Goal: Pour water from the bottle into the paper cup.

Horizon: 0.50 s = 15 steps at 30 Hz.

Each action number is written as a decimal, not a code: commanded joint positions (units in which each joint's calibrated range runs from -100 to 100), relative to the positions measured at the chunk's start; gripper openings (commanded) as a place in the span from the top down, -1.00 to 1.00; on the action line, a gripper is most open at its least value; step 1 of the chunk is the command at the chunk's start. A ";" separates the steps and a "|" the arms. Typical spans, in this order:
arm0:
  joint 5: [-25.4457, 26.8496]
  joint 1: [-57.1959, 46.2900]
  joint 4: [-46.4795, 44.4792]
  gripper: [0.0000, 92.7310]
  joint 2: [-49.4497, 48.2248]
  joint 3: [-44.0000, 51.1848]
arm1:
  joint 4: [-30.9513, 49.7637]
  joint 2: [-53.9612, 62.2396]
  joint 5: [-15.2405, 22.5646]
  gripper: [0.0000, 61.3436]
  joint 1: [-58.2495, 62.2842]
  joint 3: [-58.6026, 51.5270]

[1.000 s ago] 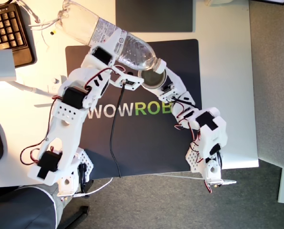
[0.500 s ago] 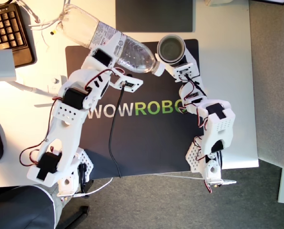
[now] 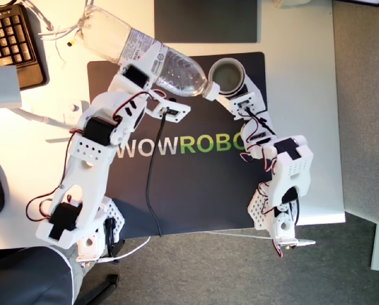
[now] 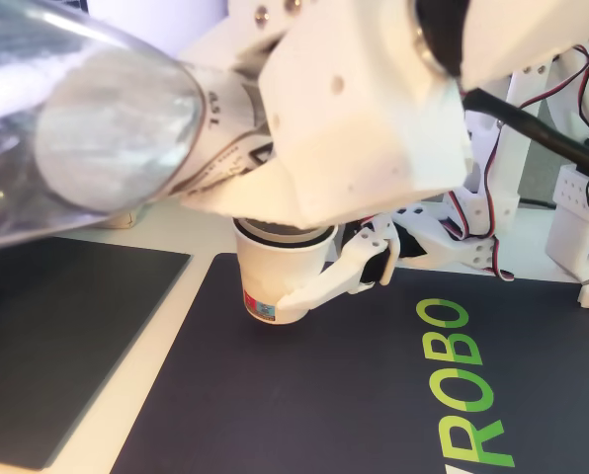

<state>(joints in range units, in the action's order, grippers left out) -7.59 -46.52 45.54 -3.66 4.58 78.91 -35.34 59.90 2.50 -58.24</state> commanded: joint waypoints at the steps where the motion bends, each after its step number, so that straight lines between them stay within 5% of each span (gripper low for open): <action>1: 0.98 0.71 -0.94 1.00 -7.38 4.28 | 2.13 7.64 0.68 0.77 1.39 -1.78; 15: 1.47 -1.77 -0.04 1.00 7.39 18.82 | 8.18 9.96 0.88 0.77 3.54 -11.51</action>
<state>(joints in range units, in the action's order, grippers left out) -7.01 -46.90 45.62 3.75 10.65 84.02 -32.11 60.44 5.39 -68.68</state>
